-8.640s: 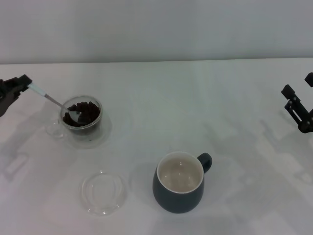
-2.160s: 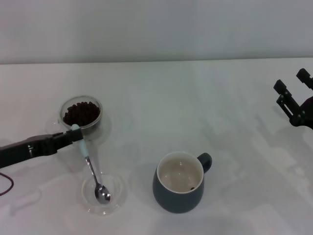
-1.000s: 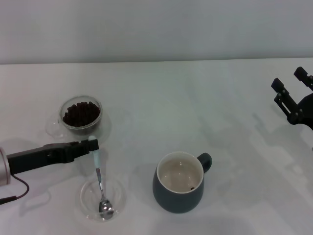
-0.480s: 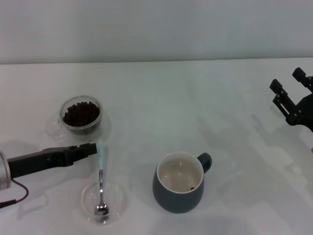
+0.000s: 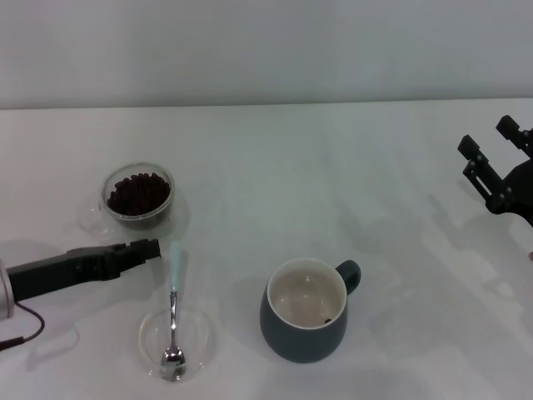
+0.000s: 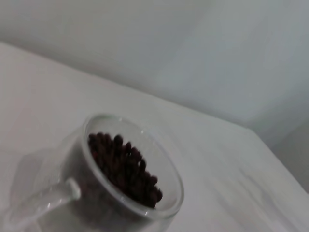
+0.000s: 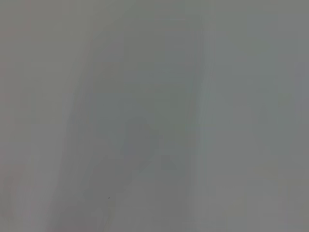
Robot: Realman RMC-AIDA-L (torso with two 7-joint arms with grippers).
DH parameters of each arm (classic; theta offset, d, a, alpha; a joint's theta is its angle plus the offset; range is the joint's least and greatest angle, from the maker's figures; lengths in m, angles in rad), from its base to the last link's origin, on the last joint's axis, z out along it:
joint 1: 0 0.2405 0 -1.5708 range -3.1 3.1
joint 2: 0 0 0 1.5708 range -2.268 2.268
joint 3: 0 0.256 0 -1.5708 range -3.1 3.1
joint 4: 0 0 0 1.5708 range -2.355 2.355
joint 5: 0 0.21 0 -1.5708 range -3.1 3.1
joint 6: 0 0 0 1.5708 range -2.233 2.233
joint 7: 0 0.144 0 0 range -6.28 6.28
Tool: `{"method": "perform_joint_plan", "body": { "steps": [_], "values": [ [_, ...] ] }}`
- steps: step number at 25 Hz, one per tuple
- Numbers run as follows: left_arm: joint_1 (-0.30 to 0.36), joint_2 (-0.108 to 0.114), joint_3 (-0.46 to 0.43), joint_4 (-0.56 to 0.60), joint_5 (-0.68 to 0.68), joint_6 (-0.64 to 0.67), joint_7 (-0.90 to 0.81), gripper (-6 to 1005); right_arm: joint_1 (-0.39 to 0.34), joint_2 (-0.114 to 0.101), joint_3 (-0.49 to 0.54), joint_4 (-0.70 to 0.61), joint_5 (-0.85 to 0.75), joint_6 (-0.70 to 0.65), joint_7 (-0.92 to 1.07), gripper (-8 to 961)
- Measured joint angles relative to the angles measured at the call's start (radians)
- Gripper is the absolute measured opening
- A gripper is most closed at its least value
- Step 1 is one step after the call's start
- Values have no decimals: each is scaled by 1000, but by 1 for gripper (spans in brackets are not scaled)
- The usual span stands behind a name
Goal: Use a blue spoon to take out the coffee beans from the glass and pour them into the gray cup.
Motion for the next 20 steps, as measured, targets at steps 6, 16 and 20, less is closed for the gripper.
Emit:
{"method": "perform_joint_plan", "body": {
  "steps": [6, 16, 20],
  "values": [
    [8, 5, -2, 11, -114, 38, 83, 233, -2, 0, 2, 0, 0, 0, 0, 607],
    [141, -10, -3, 126, -428, 106, 317, 232, -15, -3, 9, 0, 8, -11, 14, 607],
    [203, -17, -5, 119, -560, 103, 447, 232, -19, -2, 9, 0, 9, -20, 15, 607]
  ]
}}
